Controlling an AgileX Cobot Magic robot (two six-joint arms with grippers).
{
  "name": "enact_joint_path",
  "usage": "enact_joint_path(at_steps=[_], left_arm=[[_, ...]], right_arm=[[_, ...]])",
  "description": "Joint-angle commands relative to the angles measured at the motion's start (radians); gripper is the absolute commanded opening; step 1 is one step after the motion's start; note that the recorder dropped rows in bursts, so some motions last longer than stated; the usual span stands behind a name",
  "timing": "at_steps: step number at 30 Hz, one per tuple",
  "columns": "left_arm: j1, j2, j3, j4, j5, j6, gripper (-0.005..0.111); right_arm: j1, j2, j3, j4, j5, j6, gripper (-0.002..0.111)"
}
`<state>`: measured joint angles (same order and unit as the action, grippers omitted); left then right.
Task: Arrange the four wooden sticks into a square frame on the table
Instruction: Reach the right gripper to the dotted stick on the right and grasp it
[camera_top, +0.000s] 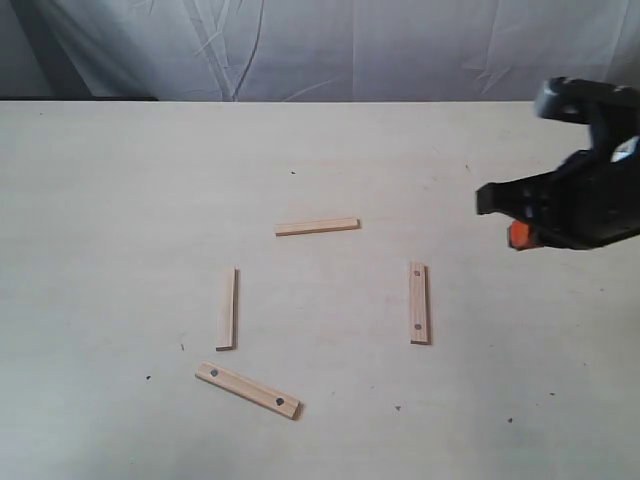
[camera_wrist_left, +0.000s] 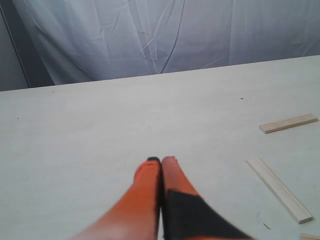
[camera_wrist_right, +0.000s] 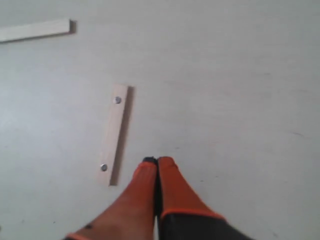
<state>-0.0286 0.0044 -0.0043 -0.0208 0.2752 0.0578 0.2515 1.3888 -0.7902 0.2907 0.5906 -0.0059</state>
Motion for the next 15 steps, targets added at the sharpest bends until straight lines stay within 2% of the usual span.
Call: enact_joint_path(at_steps=[1,6,12,13,15], left_arm=[[0.001,-0.004,0.004,0.001,-0.008,-0.002,0.0],[0.001,-0.004,0.004,0.001,-0.008,-0.002,0.0],[0.001,-0.004,0.004,0.001,-0.008,-0.002,0.0],[0.001,-0.004,0.004,0.001,-0.008,-0.002,0.0],[0.001,-0.004,0.004,0.001,-0.008,-0.002,0.0]], right_arm=[[0.136,0.177,-0.113,-0.042,0.014,0.079,-0.001],[0.232,0.345,-0.24,-0.16,0.077,0.287,-0.001],[0.287,0.433,-0.262,-0.263,0.054,0.52,-0.001],[0.289,0.438,-0.262,-0.277,0.058,0.546,0.001],[0.297,0.446,-0.262,-0.291,0.06,0.587,0.012]])
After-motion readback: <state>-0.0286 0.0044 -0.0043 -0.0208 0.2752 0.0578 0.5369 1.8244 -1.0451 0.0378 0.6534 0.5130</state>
